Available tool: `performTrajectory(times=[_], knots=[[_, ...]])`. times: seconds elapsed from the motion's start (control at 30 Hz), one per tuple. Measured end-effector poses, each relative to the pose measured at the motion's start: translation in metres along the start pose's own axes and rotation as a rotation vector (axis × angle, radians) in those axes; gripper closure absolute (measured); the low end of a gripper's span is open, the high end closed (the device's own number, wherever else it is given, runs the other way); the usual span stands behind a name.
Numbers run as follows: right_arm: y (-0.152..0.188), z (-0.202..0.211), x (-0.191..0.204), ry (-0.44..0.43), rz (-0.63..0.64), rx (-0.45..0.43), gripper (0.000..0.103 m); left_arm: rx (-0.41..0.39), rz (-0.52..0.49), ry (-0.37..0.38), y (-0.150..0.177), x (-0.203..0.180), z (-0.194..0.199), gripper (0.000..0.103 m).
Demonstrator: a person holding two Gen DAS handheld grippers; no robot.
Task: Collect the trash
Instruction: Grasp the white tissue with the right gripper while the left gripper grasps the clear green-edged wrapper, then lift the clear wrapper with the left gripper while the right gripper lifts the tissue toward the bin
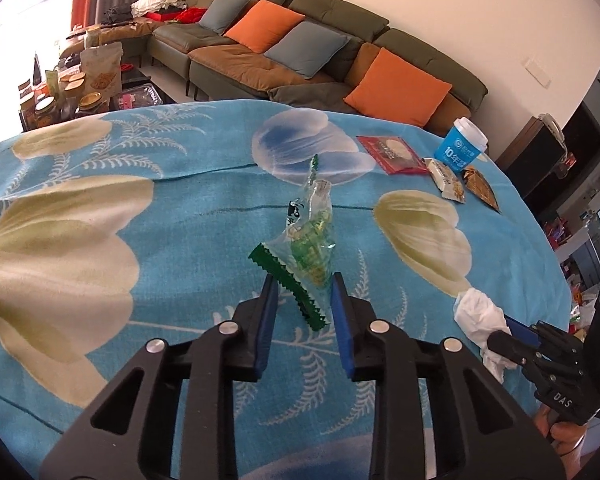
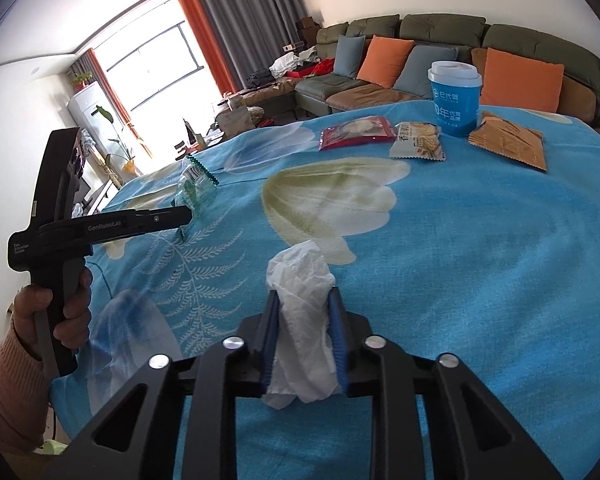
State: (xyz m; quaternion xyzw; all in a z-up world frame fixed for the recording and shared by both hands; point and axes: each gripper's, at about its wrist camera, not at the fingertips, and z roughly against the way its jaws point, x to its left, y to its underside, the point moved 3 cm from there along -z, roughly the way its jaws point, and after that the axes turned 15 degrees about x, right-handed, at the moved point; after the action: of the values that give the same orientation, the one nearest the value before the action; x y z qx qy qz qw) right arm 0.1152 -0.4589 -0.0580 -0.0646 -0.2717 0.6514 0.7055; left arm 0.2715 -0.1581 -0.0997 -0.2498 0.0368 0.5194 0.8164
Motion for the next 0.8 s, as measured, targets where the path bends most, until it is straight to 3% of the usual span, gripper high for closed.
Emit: performTrajectory(times=[0.07, 0.1, 0.43, 0.8], knots=[[0.000, 0.001, 0.001, -0.012, 0.000, -0.003, 0.084, -0.004, -0.013, 0.004, 0.005, -0.002, 0.003, 0.085], [0.000, 0.001, 0.002, -0.019, -0.001, -0.005, 0.084, -0.004, -0.019, 0.007, 0.008, -0.003, 0.005, 0.094], [-0.004, 0.007, 0.025, -0.083, 0.030, -0.031, 0.085, -0.024, -0.023, 0.030, 0.037, 0.004, 0.028, 0.094], [-0.006, 0.002, 0.064, -0.170, 0.092, -0.042, 0.085, -0.076, 0.001, 0.027, 0.083, 0.024, 0.079, 0.094]])
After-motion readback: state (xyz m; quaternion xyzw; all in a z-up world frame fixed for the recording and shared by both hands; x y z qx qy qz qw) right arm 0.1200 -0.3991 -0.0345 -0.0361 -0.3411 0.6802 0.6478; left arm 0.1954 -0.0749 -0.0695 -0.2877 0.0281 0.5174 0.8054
